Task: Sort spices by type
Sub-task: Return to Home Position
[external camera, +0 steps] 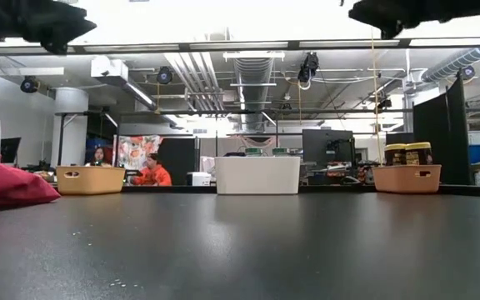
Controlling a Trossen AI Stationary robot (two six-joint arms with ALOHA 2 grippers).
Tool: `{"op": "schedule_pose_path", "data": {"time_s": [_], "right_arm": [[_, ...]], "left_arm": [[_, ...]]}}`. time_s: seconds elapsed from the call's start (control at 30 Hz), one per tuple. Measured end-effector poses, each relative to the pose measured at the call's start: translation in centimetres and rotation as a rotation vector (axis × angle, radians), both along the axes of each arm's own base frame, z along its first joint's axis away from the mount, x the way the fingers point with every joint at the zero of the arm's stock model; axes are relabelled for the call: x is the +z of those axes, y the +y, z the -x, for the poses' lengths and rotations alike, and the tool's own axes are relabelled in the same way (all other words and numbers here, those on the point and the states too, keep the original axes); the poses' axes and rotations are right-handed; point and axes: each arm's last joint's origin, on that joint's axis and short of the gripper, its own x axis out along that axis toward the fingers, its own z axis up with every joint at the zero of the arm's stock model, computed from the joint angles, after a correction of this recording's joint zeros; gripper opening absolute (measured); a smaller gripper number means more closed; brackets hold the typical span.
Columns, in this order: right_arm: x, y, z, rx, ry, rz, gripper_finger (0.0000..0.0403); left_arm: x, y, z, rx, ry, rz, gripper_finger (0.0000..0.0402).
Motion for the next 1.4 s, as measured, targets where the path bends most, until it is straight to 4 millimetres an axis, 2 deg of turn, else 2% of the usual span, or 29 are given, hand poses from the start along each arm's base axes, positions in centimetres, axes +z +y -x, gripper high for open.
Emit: {"op": "schedule_pose_path", "data": {"time_s": [0.1, 0.2, 0.27, 0.4, 0.63, 0.83, 0.93, 1.03, 1.4], "right_arm": [[-1.0, 0.0, 1.2, 0.013, -0.029, -0.002, 0.0092], [-1.7, 0.3, 3.0, 0.074, -0.096, 0.0, 0.0073], [-2.0, 0.3, 4.4, 0.089, -0.173, 0.003, 0.006], [-3.7, 0.4, 5.8, 0.135, -0.231, 0.004, 0.004], [-8.4, 0.6, 6.5, 0.181, -0.334, 0.099, 0.0021], [-8.9, 1.1, 6.2, 0.361, -0.284, 0.198, 0.001], [-9.1, 1.1, 6.0, 0.371, -0.256, 0.185, 0.0013], [-9.3, 1.1, 5.8, 0.382, -0.223, 0.106, 0.0015], [-9.7, 1.1, 5.6, 0.42, -0.137, -0.381, 0.0015]], "left_arm": [[-0.6, 0.0, -1.2, -0.001, 0.007, 0.048, 0.018], [-2.1, -0.1, -1.9, -0.005, 0.024, 0.085, 0.0175], [-2.6, -0.1, -2.0, -0.007, -0.025, 0.094, 0.0172], [-4.4, -0.1, -2.4, -0.007, -0.04, 0.086, 0.0165], [-7.6, -0.1, -3.3, 0.005, 0.051, 0.082, 0.0157], [-8.5, -0.2, -3.5, -0.024, 0.074, 0.144, 0.0142], [-8.4, -0.2, -3.6, -0.029, 0.065, 0.206, 0.0137], [-8.4, -0.2, -3.6, -0.03, 0.067, 0.213, 0.0136], [-8.5, -0.2, -3.7, -0.029, 0.075, 0.213, 0.0135]]}}
